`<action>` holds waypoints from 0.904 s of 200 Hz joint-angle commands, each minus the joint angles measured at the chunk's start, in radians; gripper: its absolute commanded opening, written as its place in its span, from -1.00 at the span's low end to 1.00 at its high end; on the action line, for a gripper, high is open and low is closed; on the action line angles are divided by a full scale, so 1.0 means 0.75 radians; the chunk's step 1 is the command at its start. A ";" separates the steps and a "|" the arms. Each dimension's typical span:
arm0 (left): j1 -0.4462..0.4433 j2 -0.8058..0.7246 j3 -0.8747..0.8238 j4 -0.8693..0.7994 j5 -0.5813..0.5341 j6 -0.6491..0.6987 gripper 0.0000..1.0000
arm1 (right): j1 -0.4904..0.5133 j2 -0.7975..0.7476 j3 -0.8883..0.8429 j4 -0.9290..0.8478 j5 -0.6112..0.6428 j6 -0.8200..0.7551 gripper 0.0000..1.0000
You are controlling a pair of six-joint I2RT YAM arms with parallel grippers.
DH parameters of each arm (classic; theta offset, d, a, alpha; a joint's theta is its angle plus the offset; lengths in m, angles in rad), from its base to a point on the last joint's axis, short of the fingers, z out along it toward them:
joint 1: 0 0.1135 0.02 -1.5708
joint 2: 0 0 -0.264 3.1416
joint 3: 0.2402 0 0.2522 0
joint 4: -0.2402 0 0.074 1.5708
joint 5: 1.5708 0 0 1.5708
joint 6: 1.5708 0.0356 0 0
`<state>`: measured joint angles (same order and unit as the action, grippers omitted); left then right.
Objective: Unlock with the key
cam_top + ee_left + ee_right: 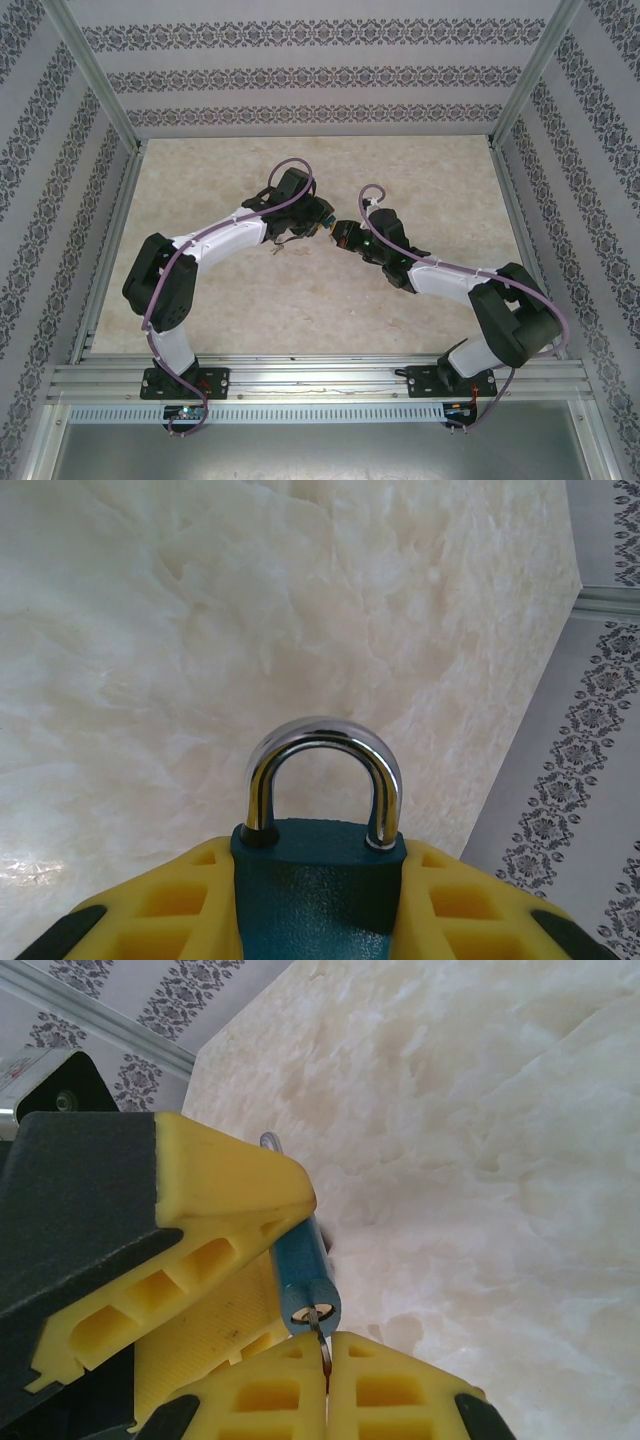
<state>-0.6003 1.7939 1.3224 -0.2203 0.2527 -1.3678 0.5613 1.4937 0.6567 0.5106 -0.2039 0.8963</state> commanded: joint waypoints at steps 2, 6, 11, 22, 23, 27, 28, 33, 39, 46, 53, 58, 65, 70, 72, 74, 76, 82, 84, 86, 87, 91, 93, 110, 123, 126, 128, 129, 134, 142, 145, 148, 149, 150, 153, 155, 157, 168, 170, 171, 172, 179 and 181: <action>-0.091 0.006 0.040 0.062 0.251 0.014 -0.63 | -0.006 0.024 0.085 0.167 -0.034 0.025 -1.00; -0.091 0.005 0.038 0.064 0.254 0.014 -0.63 | -0.006 0.023 0.086 0.163 -0.035 0.024 -1.00; -0.091 0.003 0.034 0.066 0.256 0.014 -0.63 | -0.006 0.021 0.083 0.158 -0.035 0.023 -1.00; -0.090 -0.006 0.025 0.075 0.256 0.016 -0.63 | -0.006 0.019 0.067 0.165 -0.029 0.028 -1.00; -0.089 -0.006 0.025 0.074 0.256 0.016 -0.63 | -0.006 0.019 0.065 0.167 -0.028 0.029 -1.00; -0.090 -0.009 0.023 0.072 0.254 0.019 -0.63 | -0.006 0.020 0.060 0.169 -0.027 0.031 -1.00; -0.090 -0.009 0.023 0.073 0.254 0.019 -0.63 | -0.006 0.019 0.060 0.169 -0.027 0.032 -1.00; -0.089 -0.011 0.024 0.071 0.253 0.025 -0.63 | -0.006 0.021 0.057 0.171 -0.027 0.033 -1.00; -0.089 -0.009 0.027 0.068 0.255 0.028 -0.63 | -0.007 0.024 0.059 0.173 -0.029 0.034 -1.00; -0.089 -0.003 0.030 0.071 0.264 0.030 -0.63 | -0.007 0.030 0.065 0.178 -0.033 0.035 -1.00; -0.091 0.004 0.034 0.075 0.275 0.030 -0.63 | -0.006 0.033 0.072 0.180 -0.038 0.038 -1.00; -0.091 0.008 0.037 0.079 0.281 0.029 -0.64 | -0.006 0.036 0.081 0.180 -0.043 0.037 -1.00; -0.093 0.013 0.041 0.082 0.288 0.029 -0.64 | -0.006 0.043 0.096 0.179 -0.050 0.035 -1.00; -0.095 0.015 0.043 0.085 0.287 0.030 -0.65 | -0.007 0.045 0.104 0.178 -0.053 0.035 -1.00; -0.095 0.015 0.043 0.084 0.287 0.030 -0.65 | -0.006 0.049 0.108 0.177 -0.054 0.036 -1.00; -0.097 0.015 0.044 0.085 0.286 0.030 -0.65 | -0.006 0.049 0.111 0.176 -0.055 0.034 -1.00; -0.097 0.015 0.044 0.085 0.284 0.032 -0.65 | -0.006 0.050 0.114 0.175 -0.056 0.033 -1.00; -0.100 0.014 0.046 0.083 0.278 0.034 -0.65 | -0.006 0.053 0.121 0.172 -0.057 0.033 -1.00; -0.100 0.014 0.047 0.082 0.278 0.037 -0.66 | -0.008 0.055 0.122 0.172 -0.057 0.033 -1.00; -0.101 0.014 0.047 0.081 0.277 0.039 -0.66 | -0.008 0.054 0.124 0.172 -0.057 0.032 -1.00; -0.101 0.014 0.047 0.080 0.276 0.039 -0.66 | -0.008 0.054 0.124 0.172 -0.057 0.031 -1.00; -0.102 0.013 0.049 0.079 0.277 0.043 -0.66 | -0.008 0.056 0.126 0.172 -0.057 0.031 -1.00; -0.102 0.012 0.050 0.079 0.277 0.045 -0.65 | -0.008 0.057 0.126 0.172 -0.057 0.031 -1.00; -0.102 0.007 0.052 0.067 0.277 0.057 -0.66 | -0.010 0.056 0.122 0.168 -0.066 0.030 -1.00; -0.097 0.000 0.047 0.056 0.266 0.065 -0.65 | -0.012 0.049 0.104 0.168 -0.066 0.031 -1.00; -0.096 -0.003 0.044 0.056 0.264 0.065 -0.65 | -0.012 0.047 0.100 0.166 -0.064 0.032 -1.00; -0.094 -0.004 0.042 0.056 0.263 0.066 -0.66 | -0.012 0.044 0.097 0.166 -0.064 0.032 -1.00; -0.094 -0.005 0.041 0.056 0.261 0.065 -0.66 | -0.012 0.043 0.094 0.166 -0.064 0.031 -1.00; -0.089 -0.007 0.036 0.056 0.256 0.066 -0.66 | -0.014 0.034 0.084 0.164 -0.062 0.029 -1.00; -0.080 -0.012 0.029 0.053 0.250 0.069 -0.66 | -0.016 0.021 0.067 0.158 -0.058 0.028 -1.00; -0.077 -0.015 0.028 0.051 0.249 0.070 -0.65 | -0.016 0.015 0.059 0.155 -0.056 0.027 -1.00; -0.074 -0.018 0.025 0.049 0.243 0.072 -0.65 | -0.018 0.009 0.053 0.152 -0.056 0.026 -1.00; -0.072 -0.020 0.024 0.048 0.242 0.072 -0.66 | -0.018 0.007 0.050 0.151 -0.055 0.025 -1.00; -0.071 -0.021 0.023 0.047 0.241 0.074 -0.65 | -0.018 0.005 0.047 0.149 -0.054 0.024 -1.00; -0.066 -0.022 0.021 0.044 0.236 0.079 -0.65 | -0.020 -0.001 0.040 0.144 -0.053 0.024 -1.00; -0.064 -0.023 0.019 0.041 0.231 0.082 -0.65 | -0.021 -0.005 0.036 0.139 -0.052 0.021 -1.00; -0.063 -0.026 0.019 0.035 0.226 0.088 -0.65 | -0.022 -0.011 0.031 0.134 -0.053 0.020 -1.00; -0.045 -0.038 0.018 -0.007 0.189 0.127 -0.65 | -0.028 -0.038 0.000 0.116 -0.054 0.015 -0.99; -0.042 -0.041 0.019 -0.017 0.181 0.136 -0.65 | -0.030 -0.042 -0.007 0.114 -0.055 0.012 -0.97; -0.041 -0.043 0.019 -0.021 0.177 0.140 -0.65 | -0.030 -0.045 -0.010 0.112 -0.055 0.012 -0.96; -0.041 -0.044 0.018 -0.025 0.174 0.142 -0.65 | -0.031 -0.047 -0.013 0.110 -0.056 0.013 -0.94; -0.028 -0.056 0.011 -0.042 0.150 0.163 -0.66 | -0.038 -0.065 -0.038 0.101 -0.061 0.012 -0.85; -0.025 -0.059 0.008 -0.046 0.146 0.167 -0.66 | -0.039 -0.071 -0.045 0.098 -0.063 0.013 -0.82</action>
<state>-0.5983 1.8072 1.3228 -0.2073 0.2558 -1.3121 0.5449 1.4994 0.6525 0.5053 -0.2317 0.9112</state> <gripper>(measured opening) 0.310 0.061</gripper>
